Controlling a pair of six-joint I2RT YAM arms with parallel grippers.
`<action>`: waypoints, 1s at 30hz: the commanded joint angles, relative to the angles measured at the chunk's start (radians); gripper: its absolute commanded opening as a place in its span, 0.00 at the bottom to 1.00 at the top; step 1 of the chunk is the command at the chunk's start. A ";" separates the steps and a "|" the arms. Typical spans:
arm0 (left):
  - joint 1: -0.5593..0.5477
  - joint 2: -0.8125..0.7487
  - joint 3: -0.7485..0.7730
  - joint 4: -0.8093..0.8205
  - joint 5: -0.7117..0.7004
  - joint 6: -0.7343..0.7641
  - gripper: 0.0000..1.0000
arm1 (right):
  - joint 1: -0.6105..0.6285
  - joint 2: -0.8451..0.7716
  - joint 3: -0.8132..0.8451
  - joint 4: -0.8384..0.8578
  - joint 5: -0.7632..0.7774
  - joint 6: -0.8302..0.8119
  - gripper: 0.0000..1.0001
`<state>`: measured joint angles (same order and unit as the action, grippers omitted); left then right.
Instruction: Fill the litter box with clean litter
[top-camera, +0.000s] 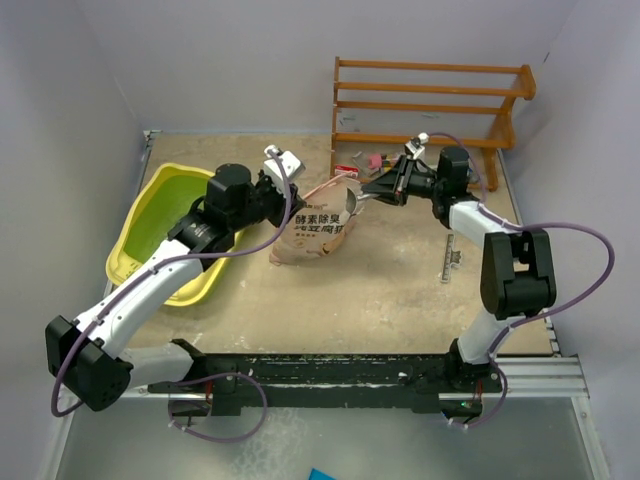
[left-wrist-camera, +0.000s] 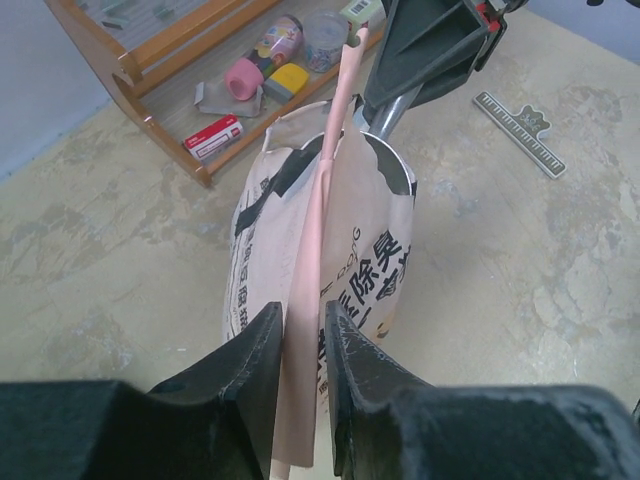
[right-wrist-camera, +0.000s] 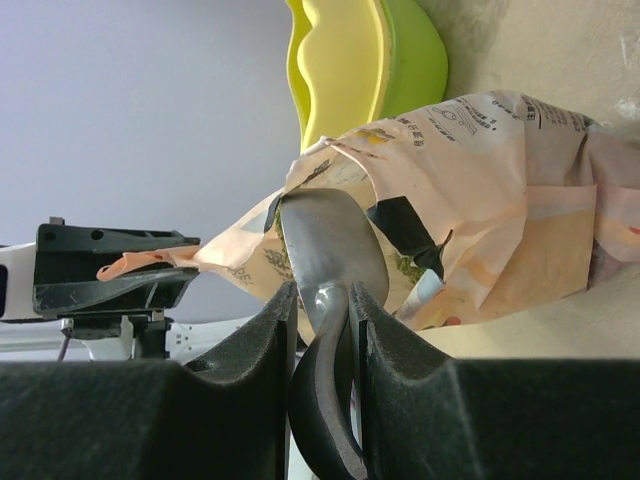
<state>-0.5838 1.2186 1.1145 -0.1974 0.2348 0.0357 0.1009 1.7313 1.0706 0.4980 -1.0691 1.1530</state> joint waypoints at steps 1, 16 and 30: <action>-0.001 -0.060 0.028 0.018 0.034 -0.029 0.28 | -0.021 -0.056 -0.017 0.006 -0.024 -0.010 0.00; 0.000 -0.098 0.036 -0.009 0.035 -0.030 0.29 | -0.096 -0.111 -0.125 0.034 0.023 0.073 0.00; -0.001 -0.123 0.023 -0.022 0.034 -0.029 0.29 | -0.146 -0.183 -0.168 0.097 0.049 0.177 0.00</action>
<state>-0.5838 1.1358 1.1145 -0.2298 0.2577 0.0185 -0.0296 1.6146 0.9054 0.5213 -1.0080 1.2709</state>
